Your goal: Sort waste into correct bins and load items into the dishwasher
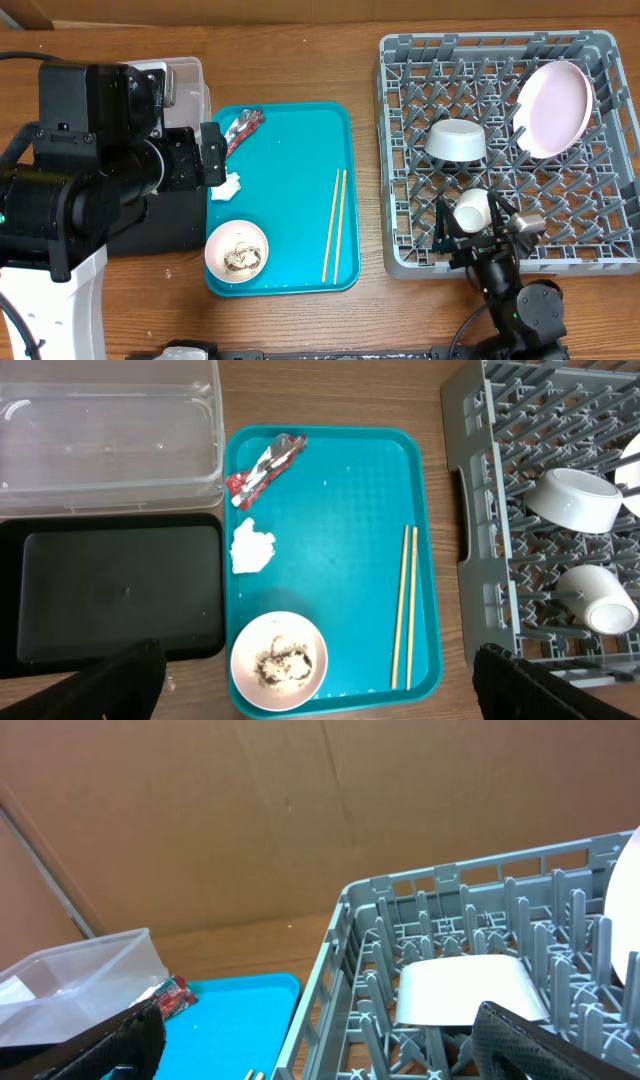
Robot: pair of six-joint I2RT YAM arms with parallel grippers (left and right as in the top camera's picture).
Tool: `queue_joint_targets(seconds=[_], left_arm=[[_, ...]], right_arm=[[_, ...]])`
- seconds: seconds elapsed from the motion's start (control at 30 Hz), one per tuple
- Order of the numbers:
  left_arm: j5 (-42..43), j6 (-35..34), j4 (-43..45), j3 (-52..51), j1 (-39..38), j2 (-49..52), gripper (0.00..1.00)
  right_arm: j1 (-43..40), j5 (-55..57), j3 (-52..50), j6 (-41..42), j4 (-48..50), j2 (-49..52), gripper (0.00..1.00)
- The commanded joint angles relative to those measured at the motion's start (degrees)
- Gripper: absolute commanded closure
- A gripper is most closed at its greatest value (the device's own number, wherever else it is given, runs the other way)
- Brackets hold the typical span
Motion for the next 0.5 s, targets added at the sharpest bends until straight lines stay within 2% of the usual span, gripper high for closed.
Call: queue_joint_targets(seconds=[0.0, 0.23, 0.47], left_arm=[[-0.42, -0.98, 0.09, 0.44, -0.11, 0.20, 0.00], [-0.42, -0.98, 0.09, 0.44, -0.11, 0.20, 0.00], [-0.42, -0.98, 0.09, 0.44, -0.11, 0.20, 0.00]], right_arm=[[-0.24, -0.33, -3.65, 0.00, 0.68, -5.62, 0.00], [-0.07, -0.31, -7.28, 0.00, 2.54, -7.13, 0.00], [0.02, -0.50, -7.96, -0.02, -0.42, -7.10, 0.00]])
